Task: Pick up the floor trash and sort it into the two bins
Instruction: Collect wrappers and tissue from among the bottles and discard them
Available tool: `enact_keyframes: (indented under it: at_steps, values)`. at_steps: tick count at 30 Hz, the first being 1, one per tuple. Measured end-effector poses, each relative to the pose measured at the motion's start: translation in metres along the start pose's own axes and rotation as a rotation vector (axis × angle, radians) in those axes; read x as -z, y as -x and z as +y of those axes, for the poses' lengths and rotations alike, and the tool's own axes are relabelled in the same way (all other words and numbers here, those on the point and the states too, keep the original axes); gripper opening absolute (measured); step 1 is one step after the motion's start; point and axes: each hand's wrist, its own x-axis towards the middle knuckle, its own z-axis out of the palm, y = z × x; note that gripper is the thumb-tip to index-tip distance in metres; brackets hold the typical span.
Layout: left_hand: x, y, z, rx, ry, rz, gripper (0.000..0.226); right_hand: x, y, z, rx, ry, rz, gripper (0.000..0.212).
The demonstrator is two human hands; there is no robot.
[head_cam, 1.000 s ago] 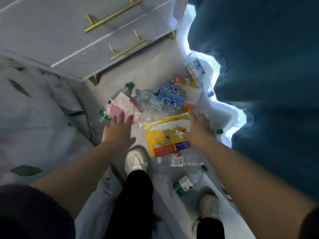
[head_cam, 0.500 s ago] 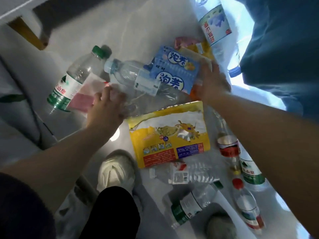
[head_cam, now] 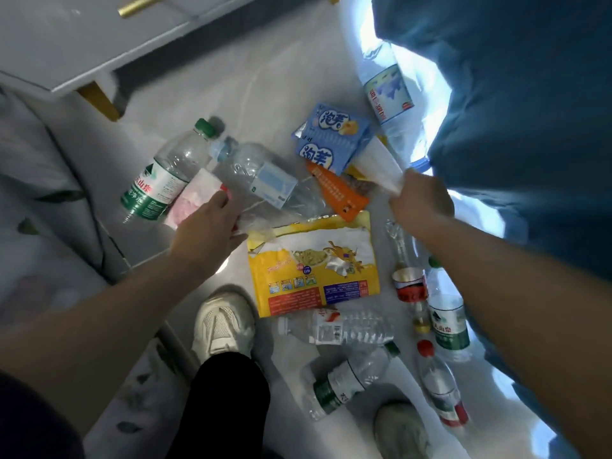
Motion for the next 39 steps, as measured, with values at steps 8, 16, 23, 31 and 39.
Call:
enact_keyframes:
  at_steps: [8, 16, 23, 31, 39]
  values:
    - [0.097, 0.060, 0.063, -0.021, 0.124, 0.026, 0.024, 0.081, 0.104, 0.011, -0.015, -0.128, -0.119, 0.024]
    - [0.231, 0.151, 0.163, -0.074, 0.205, -0.001, 0.023, 0.206, 0.262, 0.025, -0.120, -0.383, -0.133, 0.025]
    - [0.353, 0.238, 0.249, -0.323, 0.210, -0.038, 0.025, 0.297, 0.409, 0.038, -0.269, -0.688, -0.020, 0.024]
    - [0.432, 0.327, 0.296, -0.594, 0.157, -0.002, 0.025, 0.346, 0.550, 0.057, -0.389, -1.012, 0.121, 0.025]
    - [0.430, 0.399, 0.365, -0.777, 0.109, 0.025, 0.020, 0.348, 0.644, 0.113, -0.391, -1.144, 0.285, 0.020]
